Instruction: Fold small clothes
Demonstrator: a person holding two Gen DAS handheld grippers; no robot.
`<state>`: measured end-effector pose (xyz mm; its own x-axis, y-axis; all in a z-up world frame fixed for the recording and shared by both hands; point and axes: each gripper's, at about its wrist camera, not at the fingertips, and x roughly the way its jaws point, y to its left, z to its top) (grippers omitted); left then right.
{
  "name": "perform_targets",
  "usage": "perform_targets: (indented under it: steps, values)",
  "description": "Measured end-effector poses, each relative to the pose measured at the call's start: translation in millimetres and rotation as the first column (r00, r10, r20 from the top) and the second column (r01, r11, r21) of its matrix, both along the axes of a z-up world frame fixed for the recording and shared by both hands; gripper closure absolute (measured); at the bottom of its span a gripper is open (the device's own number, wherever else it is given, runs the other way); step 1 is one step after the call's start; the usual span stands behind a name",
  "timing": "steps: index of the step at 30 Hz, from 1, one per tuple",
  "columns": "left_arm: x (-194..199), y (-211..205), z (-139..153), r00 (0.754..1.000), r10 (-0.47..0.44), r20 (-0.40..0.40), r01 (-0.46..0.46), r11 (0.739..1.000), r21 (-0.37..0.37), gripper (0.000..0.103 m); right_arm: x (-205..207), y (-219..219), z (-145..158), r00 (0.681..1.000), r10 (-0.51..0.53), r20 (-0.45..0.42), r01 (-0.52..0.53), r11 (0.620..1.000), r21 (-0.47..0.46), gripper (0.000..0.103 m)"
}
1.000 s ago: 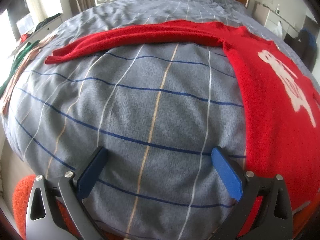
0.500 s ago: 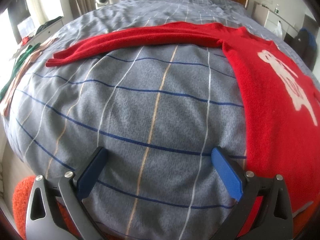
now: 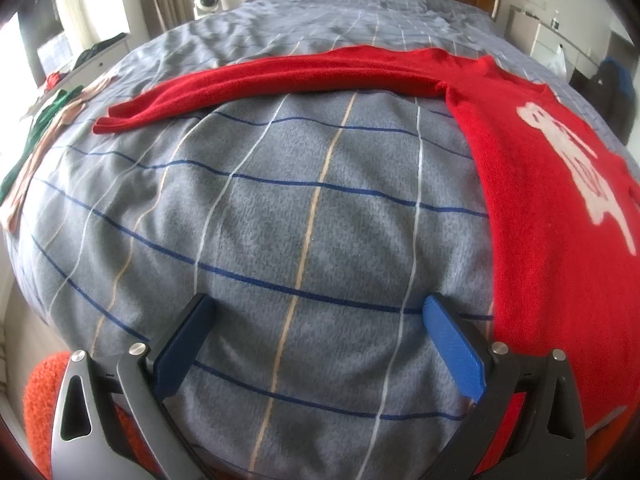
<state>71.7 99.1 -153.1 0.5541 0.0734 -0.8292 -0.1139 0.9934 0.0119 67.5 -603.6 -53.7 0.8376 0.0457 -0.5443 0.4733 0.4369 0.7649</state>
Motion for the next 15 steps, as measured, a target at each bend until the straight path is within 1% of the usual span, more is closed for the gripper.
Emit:
perform_targets:
  steps: [2, 4, 5, 6, 8, 10, 12, 13, 14, 15]
  values:
    - [1, 1, 0, 1.0, 0.0, -0.002, 0.0, 1.0, -0.006, 0.0, 22, 28, 42, 0.997, 0.074, 0.037, -0.07, 0.993, -0.099, 0.098]
    - [1, 1, 0, 1.0, -0.001, -0.004, 0.001, 1.0, -0.014, 0.0, 47, 69, 83, 0.981, 0.18, 0.078, -0.163, 0.969, -0.185, 0.098]
    - [2, 3, 1, 1.0, -0.003, -0.006, 0.003, 1.0, -0.021, 0.0, 64, 100, 106, 0.962, 0.254, 0.098, -0.227, 0.946, -0.231, 0.098]
    - [1, 3, 0, 1.0, -0.004, -0.006, 0.004, 1.0, -0.024, 0.0, 77, 125, 120, 0.944, 0.313, 0.109, -0.276, 0.924, -0.263, 0.098]
    - [2, 4, 0, 1.0, -0.01, -0.007, 0.01, 0.999, -0.03, 0.0, 111, 204, 150, 0.874, 0.473, 0.114, -0.411, 0.843, -0.346, 0.098]
    - [2, 4, 0, 1.0, -0.013, -0.007, 0.013, 0.999, -0.033, 0.0, 135, 272, 159, 0.806, 0.585, 0.089, -0.508, 0.762, -0.401, 0.098]
    - [2, 4, 0, 1.0, -0.016, -0.005, 0.016, 0.999, -0.034, 0.0, 151, 329, 156, 0.752, 0.656, 0.053, -0.573, 0.692, -0.439, 0.098]
    - [3, 4, 0, 1.0, -0.018, -0.004, 0.018, 0.999, -0.032, 0.0, 160, 363, 148, 0.721, 0.692, 0.024, -0.607, 0.649, -0.459, 0.098]
    - [3, 4, 0, 1.0, -0.018, -0.003, 0.018, 0.999, -0.031, 0.0, 165, 386, 139, 0.698, 0.716, 0.01, -0.632, 0.622, -0.462, 0.095]
    - [3, 4, 0, 1.0, -0.019, -0.002, 0.019, 0.999, -0.031, 0.0, 171, 409, 124, 0.659, 0.752, 0.008, -0.673, 0.595, -0.439, 0.091]
